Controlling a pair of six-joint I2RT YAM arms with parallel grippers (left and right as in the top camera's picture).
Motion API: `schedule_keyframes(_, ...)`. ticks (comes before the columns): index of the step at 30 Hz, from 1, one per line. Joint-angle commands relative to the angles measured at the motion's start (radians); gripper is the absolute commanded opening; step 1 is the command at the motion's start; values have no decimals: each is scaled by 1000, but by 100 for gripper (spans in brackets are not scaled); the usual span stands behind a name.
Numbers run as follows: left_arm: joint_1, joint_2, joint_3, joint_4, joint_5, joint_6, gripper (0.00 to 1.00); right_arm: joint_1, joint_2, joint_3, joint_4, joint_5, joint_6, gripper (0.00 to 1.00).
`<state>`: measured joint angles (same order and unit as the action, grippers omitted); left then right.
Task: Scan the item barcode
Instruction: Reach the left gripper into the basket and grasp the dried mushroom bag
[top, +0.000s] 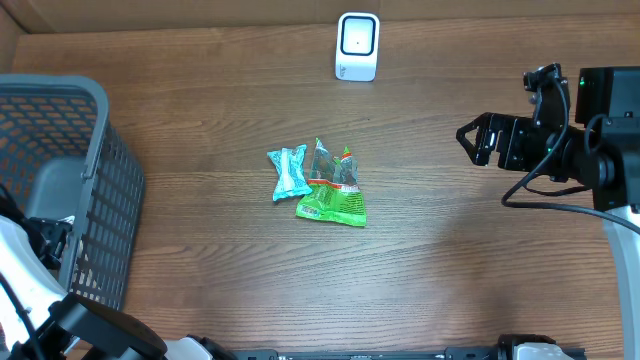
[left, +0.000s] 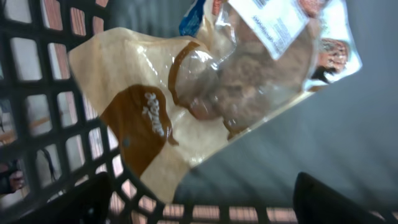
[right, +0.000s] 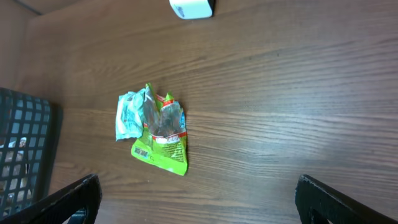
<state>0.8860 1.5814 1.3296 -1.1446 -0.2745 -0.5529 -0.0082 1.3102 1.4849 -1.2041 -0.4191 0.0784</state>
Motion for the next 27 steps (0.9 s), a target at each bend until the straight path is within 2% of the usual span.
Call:
schedule_keyframes(1,19,-10,-74,72,-73,-17,100,2,35,11,-11,-1,-5,100)
schedule_keyframes(3,29,-8,-85,100,-72,14,100,2,48,11,-17,-1,-5,100)
schedule_keyframes(5,32,-2,-85,160,-66,109,100,2,61,11,-20,-1,-5,100)
schedule_keyframes(6,32,1,-84,220,-35,203,100,2,72,11,-21,-1,-5,100)
schedule_keyframes(9,32,5,-85,315,43,358,100,2,85,11,-22,-1,-5,100)
schedule_keyframes(12,32,16,-85,375,44,433,100,2,89,11,-29,-1,-5,100)
schedule_keyframes(17,32,86,-85,378,76,491,97,2,89,11,-32,-1,-5,100)
schedule_keyframes(22,32,198,-85,318,83,490,92,2,89,11,-33,-1,-8,100)
schedule_keyframes(25,31,247,-85,311,85,475,83,2,89,11,-31,-1,-8,100)
schedule_keyframes(27,29,275,-85,299,90,461,58,2,89,11,-29,-1,-8,100)
